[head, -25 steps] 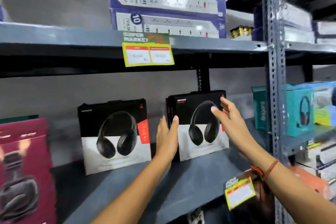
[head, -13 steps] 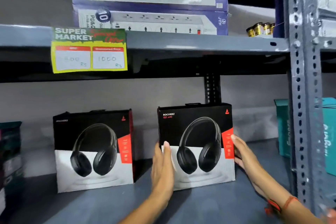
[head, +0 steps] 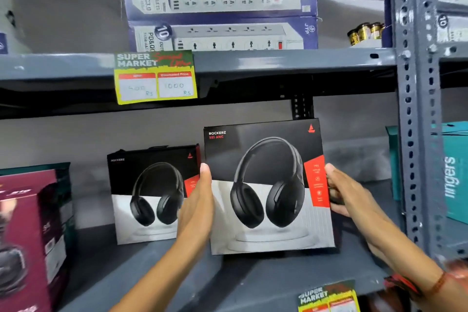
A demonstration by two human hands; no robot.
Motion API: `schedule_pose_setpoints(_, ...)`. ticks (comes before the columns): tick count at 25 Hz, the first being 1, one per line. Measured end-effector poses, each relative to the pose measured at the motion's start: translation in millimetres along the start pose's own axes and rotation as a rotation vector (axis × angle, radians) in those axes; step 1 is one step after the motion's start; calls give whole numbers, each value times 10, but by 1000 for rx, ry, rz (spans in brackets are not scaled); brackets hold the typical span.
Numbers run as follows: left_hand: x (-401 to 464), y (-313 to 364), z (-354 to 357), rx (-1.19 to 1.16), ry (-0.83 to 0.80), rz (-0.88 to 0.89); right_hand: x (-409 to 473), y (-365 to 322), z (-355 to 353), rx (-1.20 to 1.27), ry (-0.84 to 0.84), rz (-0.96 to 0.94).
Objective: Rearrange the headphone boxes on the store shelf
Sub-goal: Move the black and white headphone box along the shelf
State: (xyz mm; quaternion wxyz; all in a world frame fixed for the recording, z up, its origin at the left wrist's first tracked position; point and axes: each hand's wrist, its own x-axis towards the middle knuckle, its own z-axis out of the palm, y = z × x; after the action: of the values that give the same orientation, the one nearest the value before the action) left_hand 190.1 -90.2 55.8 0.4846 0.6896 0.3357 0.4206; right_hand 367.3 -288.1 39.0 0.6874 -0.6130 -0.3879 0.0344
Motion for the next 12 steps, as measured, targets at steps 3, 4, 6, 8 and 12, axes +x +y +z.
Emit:
schedule_pose_setpoints(3,-96,11,-235,-15,17,-19,-106,-107,225,28,-18,-7)
schedule_pose_setpoints(4,-113,-12,-300,-27,25,-25,-130,-106,302,41,-26,-2)
schedule_pose_setpoints(6,-121,-82,-485,-64,76,-35,-152,-86,532,55,-60,8)
schedule_pose_setpoints(8,-79,-182,-693,-106,142,-29,-130,-66,862,69,-100,28)
schedule_pose_setpoints(12,195,-402,-1080,-135,253,-44,5,31,1515,162,-198,106)
